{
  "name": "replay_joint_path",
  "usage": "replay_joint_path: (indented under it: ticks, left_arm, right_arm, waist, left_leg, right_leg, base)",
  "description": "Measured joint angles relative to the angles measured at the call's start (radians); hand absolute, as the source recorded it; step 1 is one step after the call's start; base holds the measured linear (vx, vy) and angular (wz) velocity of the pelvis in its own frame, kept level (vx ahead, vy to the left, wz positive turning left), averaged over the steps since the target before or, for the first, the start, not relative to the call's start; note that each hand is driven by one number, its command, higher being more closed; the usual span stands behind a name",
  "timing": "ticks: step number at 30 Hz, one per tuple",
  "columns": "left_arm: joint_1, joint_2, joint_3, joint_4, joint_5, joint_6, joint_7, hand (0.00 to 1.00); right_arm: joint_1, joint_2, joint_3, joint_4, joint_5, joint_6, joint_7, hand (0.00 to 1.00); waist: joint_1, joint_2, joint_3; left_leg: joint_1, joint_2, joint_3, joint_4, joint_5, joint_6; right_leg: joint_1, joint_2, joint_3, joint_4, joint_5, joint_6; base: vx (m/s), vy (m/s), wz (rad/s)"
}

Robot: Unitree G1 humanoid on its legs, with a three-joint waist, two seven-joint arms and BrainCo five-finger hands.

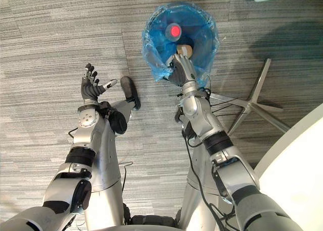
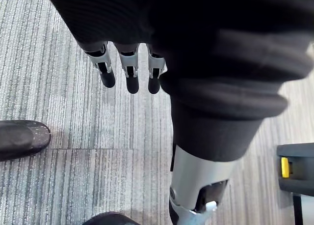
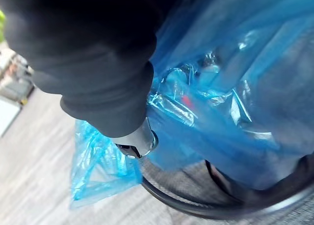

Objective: Gather rubbish on tea table into small bin, then transfer packed bag to large trash can.

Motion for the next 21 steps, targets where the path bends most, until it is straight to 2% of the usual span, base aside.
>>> replay_joint_path:
  ticks: [2,3,6,9,10,13,15,16,18,21]
  left_arm:
    - [0.042,-0.007,-0.001,-0.011,0.004,0.005,-0.002,0.00]
    - [0.073,-0.009,-0.007,-0.017,0.004,0.006,-0.003,0.00]
    - [0.146,-0.028,-0.013,-0.027,0.005,0.011,-0.005,0.00]
    - [0.221,-0.051,-0.027,-0.029,0.005,0.013,-0.015,0.00]
    - [0.252,-0.055,-0.034,-0.030,0.006,0.012,-0.026,0.00]
    - [0.343,-0.065,-0.054,-0.025,0.006,0.013,-0.048,0.00]
    - [0.417,-0.053,-0.094,0.016,0.010,0.012,-0.059,0.00]
    - [0.458,-0.045,-0.117,0.039,0.021,0.012,-0.072,0.00]
    - [0.504,-0.042,-0.131,0.058,0.031,0.012,-0.090,0.00]
    - [0.563,-0.031,-0.132,0.067,0.049,0.012,-0.094,0.00]
  right_arm:
    - [0.062,0.017,-0.015,-0.044,0.065,-0.019,0.014,1.00]
    - [0.107,0.042,-0.025,-0.060,0.121,-0.024,0.024,1.00]
    - [0.218,0.086,-0.035,-0.097,0.208,-0.027,0.055,1.00]
    - [0.315,0.125,-0.031,-0.169,0.287,-0.028,0.090,1.00]
    - [0.348,0.144,-0.031,-0.191,0.327,-0.042,0.104,1.00]
    - [0.432,0.191,-0.025,-0.226,0.374,-0.066,0.135,1.00]
    - [0.487,0.213,-0.015,-0.216,0.411,-0.077,0.169,1.00]
    - [0.506,0.213,-0.010,-0.203,0.434,-0.087,0.188,1.00]
    - [0.512,0.209,-0.010,-0.196,0.459,-0.093,0.215,1.00]
    - [0.505,0.195,-0.009,-0.196,0.522,-0.094,0.257,1.00]
  waist:
    - [0.002,-0.001,-0.001]
    - [0.000,-0.001,-0.001]
    - [0.001,-0.002,-0.001]
    - [0.000,-0.013,-0.008]
    - [0.001,-0.022,-0.014]
    - [0.001,-0.066,-0.067]
    - [-0.001,-0.085,-0.158]
    - [-0.004,-0.083,-0.205]
    - [-0.021,-0.081,-0.246]
    - [-0.021,-0.077,-0.274]
  left_leg:
    - [0.076,-0.004,0.010,-0.054,0.007,-0.010]
    - [0.137,-0.009,0.018,-0.105,0.019,-0.027]
    - [0.301,-0.029,0.023,-0.213,0.040,-0.043]
    - [0.461,-0.035,0.033,-0.278,0.051,-0.038]
    - [0.536,-0.036,0.042,-0.311,0.056,-0.032]
    - [0.682,-0.041,0.063,-0.376,0.059,-0.026]
    - [0.774,-0.058,0.068,-0.447,0.065,-0.036]
    - [0.822,-0.064,0.070,-0.486,0.068,-0.040]
    - [0.880,-0.070,0.079,-0.525,0.069,-0.041]
    - [0.978,-0.074,0.102,-0.580,0.070,-0.041]
  right_leg:
    - [0.073,0.001,-0.008,-0.052,0.009,0.009]
    - [0.133,0.000,-0.020,-0.099,0.019,0.014]
    - [0.303,0.000,-0.049,-0.213,0.043,0.008]
    - [0.473,0.006,-0.068,-0.298,0.064,0.014]
    - [0.551,0.011,-0.075,-0.343,0.074,0.017]
    - [0.699,0.024,-0.076,-0.433,0.087,0.025]
    - [0.788,0.040,-0.075,-0.531,0.107,0.035]
    - [0.844,0.052,-0.073,-0.597,0.125,0.042]
    - [0.911,0.063,-0.068,-0.673,0.154,0.049]
    - [1.010,0.088,-0.010,-0.805,0.234,0.055]
  base:
    - [-0.04,-0.014,0.08]
    - [-0.02,-0.020,0.13]
    - [0.01,-0.063,0.14]
    - [0.09,-0.077,0.02]
    - [0.17,-0.087,0.05]
    - [0.16,-0.044,-0.05]
    - [0.21,-0.009,-0.05]
    - [0.25,0.024,-0.09]
    - [0.21,0.050,-0.12]
    - [0.11,0.066,-0.60]
